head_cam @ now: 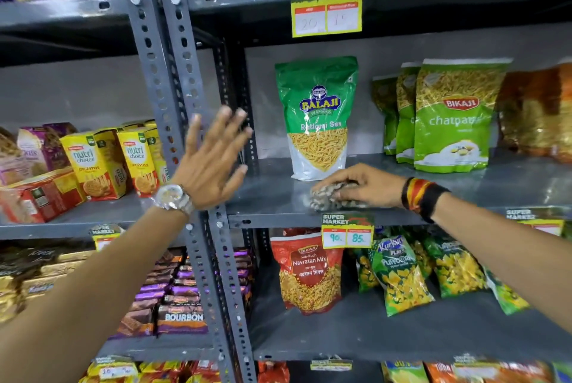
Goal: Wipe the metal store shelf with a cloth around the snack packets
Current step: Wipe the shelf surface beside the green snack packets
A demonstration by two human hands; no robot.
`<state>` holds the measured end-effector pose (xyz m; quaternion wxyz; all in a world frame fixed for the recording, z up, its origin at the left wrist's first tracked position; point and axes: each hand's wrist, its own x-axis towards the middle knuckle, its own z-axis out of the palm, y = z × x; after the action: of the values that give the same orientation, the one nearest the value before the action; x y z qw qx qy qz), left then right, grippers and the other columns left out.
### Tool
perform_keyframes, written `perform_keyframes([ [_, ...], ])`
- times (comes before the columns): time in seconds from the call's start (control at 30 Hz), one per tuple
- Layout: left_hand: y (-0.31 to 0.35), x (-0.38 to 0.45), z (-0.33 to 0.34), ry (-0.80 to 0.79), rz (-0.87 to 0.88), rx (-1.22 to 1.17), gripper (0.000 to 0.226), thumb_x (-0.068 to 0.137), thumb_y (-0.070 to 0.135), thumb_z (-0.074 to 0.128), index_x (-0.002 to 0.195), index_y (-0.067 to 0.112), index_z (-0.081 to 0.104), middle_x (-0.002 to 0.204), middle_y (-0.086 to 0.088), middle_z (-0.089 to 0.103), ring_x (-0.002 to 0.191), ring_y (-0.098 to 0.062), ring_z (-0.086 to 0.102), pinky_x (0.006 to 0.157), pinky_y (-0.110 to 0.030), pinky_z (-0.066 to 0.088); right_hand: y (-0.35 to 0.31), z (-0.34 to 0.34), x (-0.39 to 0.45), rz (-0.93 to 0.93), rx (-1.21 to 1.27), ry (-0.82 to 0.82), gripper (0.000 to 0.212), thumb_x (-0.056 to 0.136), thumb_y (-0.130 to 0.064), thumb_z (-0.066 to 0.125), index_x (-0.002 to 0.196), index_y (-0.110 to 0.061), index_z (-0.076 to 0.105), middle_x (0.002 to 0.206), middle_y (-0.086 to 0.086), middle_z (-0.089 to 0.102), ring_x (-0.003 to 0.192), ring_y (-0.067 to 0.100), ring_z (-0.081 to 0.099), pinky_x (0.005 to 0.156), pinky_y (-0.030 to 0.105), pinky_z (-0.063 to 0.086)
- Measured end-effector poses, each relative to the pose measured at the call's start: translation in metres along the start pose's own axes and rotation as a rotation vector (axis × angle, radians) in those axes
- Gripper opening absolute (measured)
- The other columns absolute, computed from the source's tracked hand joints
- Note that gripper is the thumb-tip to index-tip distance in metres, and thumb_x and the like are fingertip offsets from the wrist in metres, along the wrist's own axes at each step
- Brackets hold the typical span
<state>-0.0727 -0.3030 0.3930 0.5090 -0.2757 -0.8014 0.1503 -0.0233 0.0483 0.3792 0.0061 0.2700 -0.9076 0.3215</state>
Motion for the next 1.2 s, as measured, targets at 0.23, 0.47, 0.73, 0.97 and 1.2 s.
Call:
perform_keyframes([
  [0.23,0.102,0.007,0.030,-0.525,0.095,-0.420,0.093,0.094,0.076,0.018,0.161,0.013,0.032,0.169,-0.010,0.031,0.159,-0.025,0.020,0.127,-0.050,0.023,0.040,-0.021,0.036,0.198,-0.044,0.256,0.037,0.094,-0.003,0.059,0.129,-0.013,0.064,0.134,0.008,0.062,0.127,0.026,0.057,0.110,0.033,0.041],
  [0.47,0.106,0.008,0.048,-0.607,0.042,-0.465,0.112,0.082,0.094,0.017,0.159,0.015,0.035,0.167,-0.007,0.037,0.156,-0.024,0.029,0.127,-0.044,0.025,0.046,-0.004,0.030,0.098,-0.034,0.173,0.037,0.096,-0.001,0.055,0.130,-0.012,0.063,0.127,0.006,0.060,0.123,0.023,0.057,0.106,0.033,0.044],
  [0.73,0.109,0.008,0.042,-0.624,0.008,-0.511,0.118,0.078,0.097,0.013,0.158,0.015,0.036,0.161,-0.008,0.045,0.144,-0.028,0.047,0.121,-0.045,0.036,0.038,-0.032,-0.033,-0.003,-0.015,0.118,0.037,0.093,-0.013,0.063,0.127,-0.026,0.066,0.124,-0.007,0.068,0.113,-0.001,0.062,0.099,0.010,0.044],
  [0.97,0.110,0.009,0.041,-0.667,0.004,-0.499,0.117,0.079,0.097,0.011,0.161,0.016,0.031,0.165,-0.007,0.039,0.148,-0.026,0.042,0.123,-0.044,0.033,0.057,-0.020,-0.025,0.122,-0.079,0.217,0.037,0.096,-0.006,0.057,0.129,-0.020,0.064,0.122,0.003,0.061,0.117,0.023,0.059,0.089,0.015,0.041],
  [1.2,0.120,0.022,0.021,-0.602,0.024,-0.525,0.103,0.087,0.089,0.016,0.162,0.020,0.027,0.167,-0.006,0.037,0.149,-0.027,0.041,0.123,-0.044,0.031,0.041,-0.051,-0.076,0.022,-0.104,0.123,0.040,0.095,-0.009,0.058,0.126,-0.033,0.065,0.121,-0.015,0.063,0.098,-0.018,0.057,0.088,0.004,0.042],
])
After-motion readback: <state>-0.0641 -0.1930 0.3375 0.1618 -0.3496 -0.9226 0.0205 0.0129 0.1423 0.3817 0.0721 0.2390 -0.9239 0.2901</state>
